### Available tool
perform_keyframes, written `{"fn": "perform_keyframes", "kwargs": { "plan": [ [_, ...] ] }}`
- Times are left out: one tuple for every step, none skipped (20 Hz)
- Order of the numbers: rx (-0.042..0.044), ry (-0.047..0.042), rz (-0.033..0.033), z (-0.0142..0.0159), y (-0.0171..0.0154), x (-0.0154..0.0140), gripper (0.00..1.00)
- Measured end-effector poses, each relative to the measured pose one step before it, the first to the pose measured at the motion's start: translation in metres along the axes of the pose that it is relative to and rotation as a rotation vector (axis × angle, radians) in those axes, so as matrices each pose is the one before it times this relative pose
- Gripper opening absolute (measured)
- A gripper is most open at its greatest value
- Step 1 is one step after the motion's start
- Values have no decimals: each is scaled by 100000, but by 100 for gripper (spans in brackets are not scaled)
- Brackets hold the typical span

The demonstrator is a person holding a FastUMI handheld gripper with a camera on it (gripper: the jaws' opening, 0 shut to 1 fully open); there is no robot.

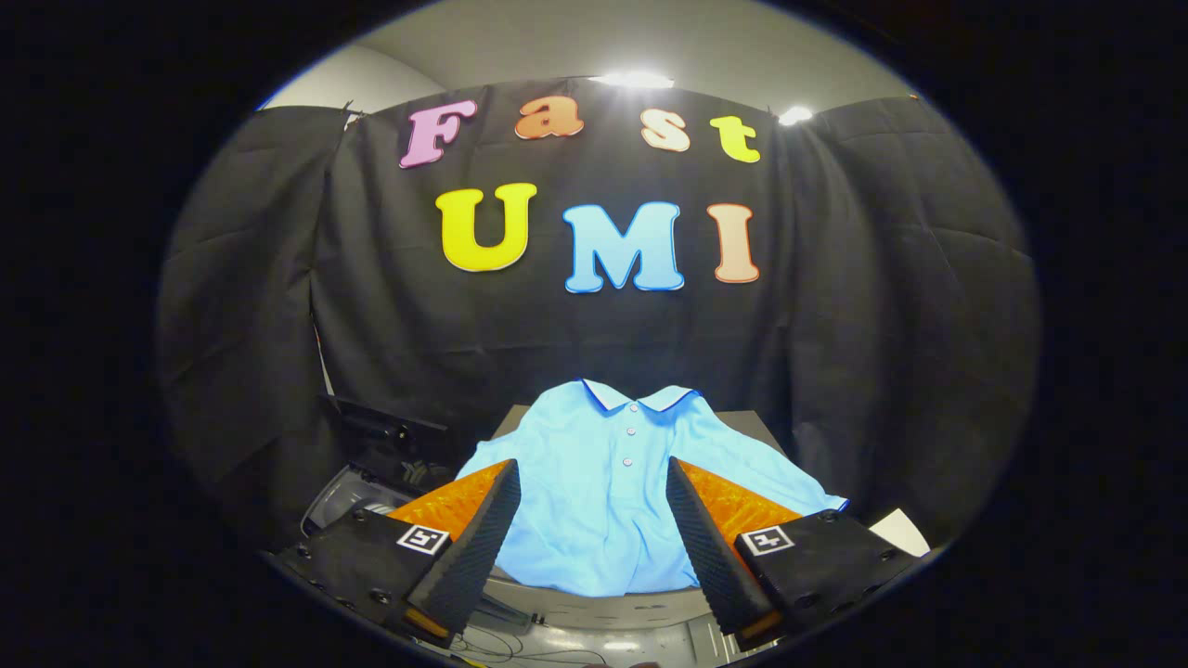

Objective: Put the clothes into the washing machine and then close the washing machine lid.

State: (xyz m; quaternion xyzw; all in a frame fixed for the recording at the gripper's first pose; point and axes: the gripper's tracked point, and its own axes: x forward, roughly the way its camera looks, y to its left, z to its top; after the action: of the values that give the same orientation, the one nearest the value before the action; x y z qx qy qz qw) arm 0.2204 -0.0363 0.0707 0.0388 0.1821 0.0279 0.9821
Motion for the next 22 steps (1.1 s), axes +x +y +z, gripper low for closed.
{"fn": "perform_keyframes", "kwargs": {
  "plan": [
    [-620, 2233, -435, -46, -311, 877, 98],
    [-505, 2287, -221, -322, -106, 718, 98],
    [-558, 2276, -452, -282, -210, 1066, 98],
    [-615, 2087, -501, -305, -291, 1089, 98],
    [-733, 2691, -234, -355, -198, 1050, 98],
    [-167, 2204, 8, -422, -95, 889, 98],
    [358, 1344, 154, -282, -34, 790, 99],
    [315, 1123, -153, -201, -91, 789, 98],
    [112, 1150, -141, -389, -71, 783, 98],
    [-154, 1130, -267, -294, -151, 690, 98],
    [-340, 1186, -566, -347, -161, 585, 98],
    [-99, 1114, -292, -340, -112, 531, 98],
    [168, 1160, -217, -314, -74, 519, 98],
    [140, 1295, -140, -258, -155, 510, 98],
    [89, 1210, -15, -395, -15, 328, 99],
    [250, 1489, 477, -308, 13, 376, 99],
    [635, 1836, 721, -468, 101, 428, 98],
    [802, 1762, 802, -348, 121, 232, 98],
    [1102, 205, 751, 52, 84, 9, 98],
    [700, 526, 268, 73, 27, 92, 98],
    [453, 999, 854, -204, 158, -6, 97],
    [935, 937, 666, -4, 100, 49, 97]
  ]
}}
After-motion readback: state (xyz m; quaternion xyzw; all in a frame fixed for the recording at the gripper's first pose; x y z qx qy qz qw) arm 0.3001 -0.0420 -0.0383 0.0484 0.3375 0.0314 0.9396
